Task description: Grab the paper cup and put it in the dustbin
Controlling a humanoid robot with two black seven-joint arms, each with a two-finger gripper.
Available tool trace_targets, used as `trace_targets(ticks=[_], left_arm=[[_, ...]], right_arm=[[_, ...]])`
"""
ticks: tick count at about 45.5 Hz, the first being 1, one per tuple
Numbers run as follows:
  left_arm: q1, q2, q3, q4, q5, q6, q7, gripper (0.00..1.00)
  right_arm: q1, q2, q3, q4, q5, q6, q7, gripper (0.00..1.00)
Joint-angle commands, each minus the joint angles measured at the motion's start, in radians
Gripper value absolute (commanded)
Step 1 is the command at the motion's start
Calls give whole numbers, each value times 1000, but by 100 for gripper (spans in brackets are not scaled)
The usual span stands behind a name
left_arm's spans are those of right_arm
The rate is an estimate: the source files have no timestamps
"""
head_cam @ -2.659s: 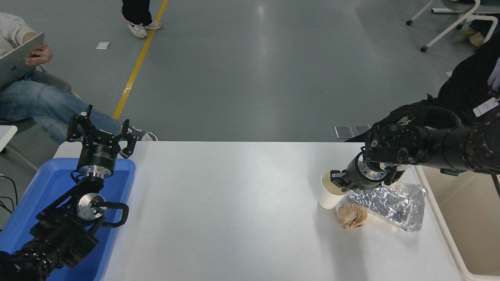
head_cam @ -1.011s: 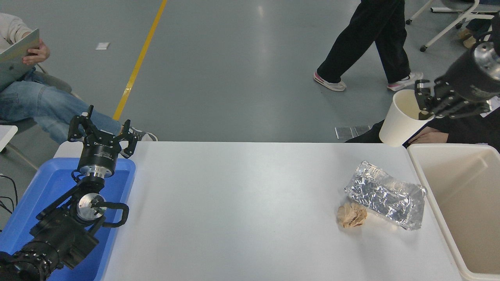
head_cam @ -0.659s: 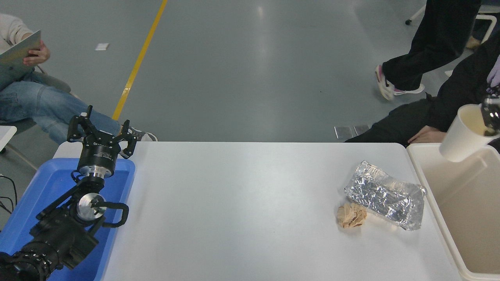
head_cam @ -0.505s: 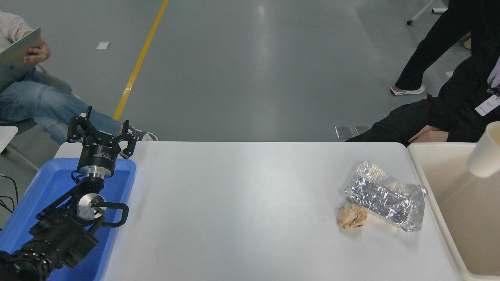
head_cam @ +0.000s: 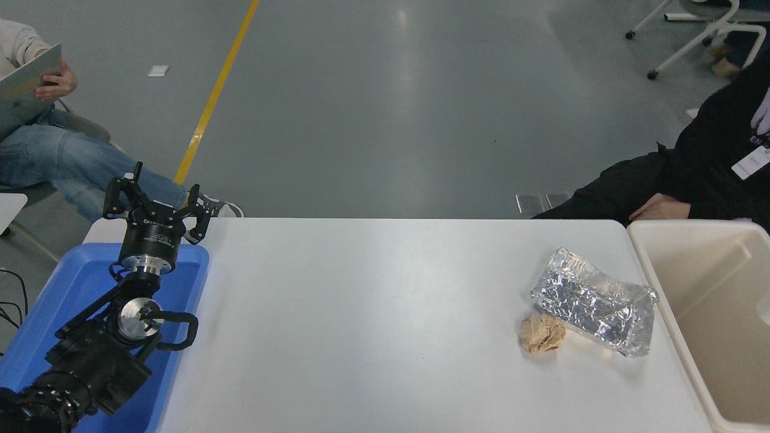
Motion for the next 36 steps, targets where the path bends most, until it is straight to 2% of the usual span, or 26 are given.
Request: trace_targets(ticks=[1,18,36], left_arm=[[0,0,0,1,0,0,0,99],[0,0,0,1,0,0,0,99],[-1,0,0,-1,0,0,0,99]], right_arm=[[-280,124,133,-202,-1,-152,0,0],[-596,348,337,-609,-5,-184,2,0],[-628,365,339,-626,-3,-296,2,0]])
